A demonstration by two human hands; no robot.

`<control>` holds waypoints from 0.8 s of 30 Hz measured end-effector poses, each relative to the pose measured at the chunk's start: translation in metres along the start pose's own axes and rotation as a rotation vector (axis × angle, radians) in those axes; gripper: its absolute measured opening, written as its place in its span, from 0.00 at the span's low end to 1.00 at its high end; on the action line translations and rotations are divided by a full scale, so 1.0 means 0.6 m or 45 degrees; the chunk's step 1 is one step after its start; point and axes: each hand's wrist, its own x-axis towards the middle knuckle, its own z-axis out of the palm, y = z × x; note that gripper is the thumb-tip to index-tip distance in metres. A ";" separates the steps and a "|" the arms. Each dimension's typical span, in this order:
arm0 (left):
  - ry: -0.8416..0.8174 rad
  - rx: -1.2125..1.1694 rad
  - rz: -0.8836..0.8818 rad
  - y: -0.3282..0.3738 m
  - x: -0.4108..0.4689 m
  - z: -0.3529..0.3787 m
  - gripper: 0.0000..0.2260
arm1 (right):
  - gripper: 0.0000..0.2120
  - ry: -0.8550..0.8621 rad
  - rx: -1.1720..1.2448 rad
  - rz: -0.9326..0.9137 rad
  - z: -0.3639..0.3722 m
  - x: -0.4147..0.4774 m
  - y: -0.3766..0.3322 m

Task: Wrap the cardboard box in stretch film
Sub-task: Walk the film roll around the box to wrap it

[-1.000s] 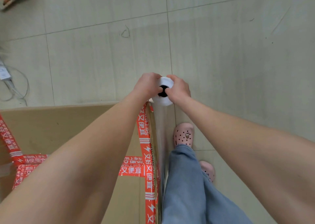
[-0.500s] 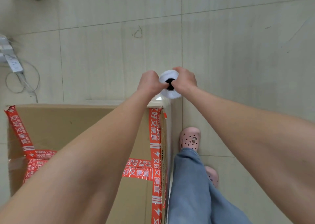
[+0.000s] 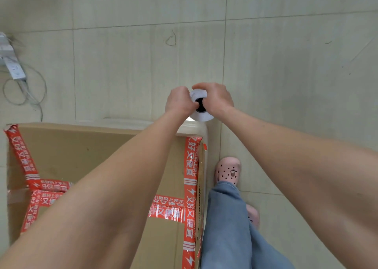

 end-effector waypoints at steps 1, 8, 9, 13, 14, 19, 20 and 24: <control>0.001 -0.031 -0.032 -0.009 0.000 -0.006 0.08 | 0.24 0.003 0.003 -0.016 0.006 0.001 -0.006; 0.019 -0.155 -0.078 -0.031 0.005 -0.010 0.08 | 0.30 -0.139 0.168 0.292 0.023 0.020 -0.014; 0.016 -0.161 -0.076 -0.025 0.008 -0.008 0.06 | 0.28 -0.146 0.224 0.325 0.022 0.022 -0.016; 0.012 -0.137 -0.055 -0.014 0.027 -0.009 0.10 | 0.25 -0.124 0.168 0.257 0.014 0.034 -0.027; 0.023 -0.127 -0.053 -0.016 0.032 -0.011 0.10 | 0.24 -0.122 0.137 0.221 0.012 0.038 -0.032; 0.061 -0.161 -0.164 -0.037 0.038 -0.031 0.08 | 0.23 -0.141 0.000 0.073 0.019 0.049 -0.064; 0.063 -0.163 -0.180 -0.041 0.038 -0.033 0.09 | 0.23 -0.149 -0.028 0.056 0.021 0.051 -0.071; 0.080 -0.230 -0.276 -0.061 0.031 -0.049 0.11 | 0.24 -0.171 -0.045 -0.027 0.034 0.054 -0.091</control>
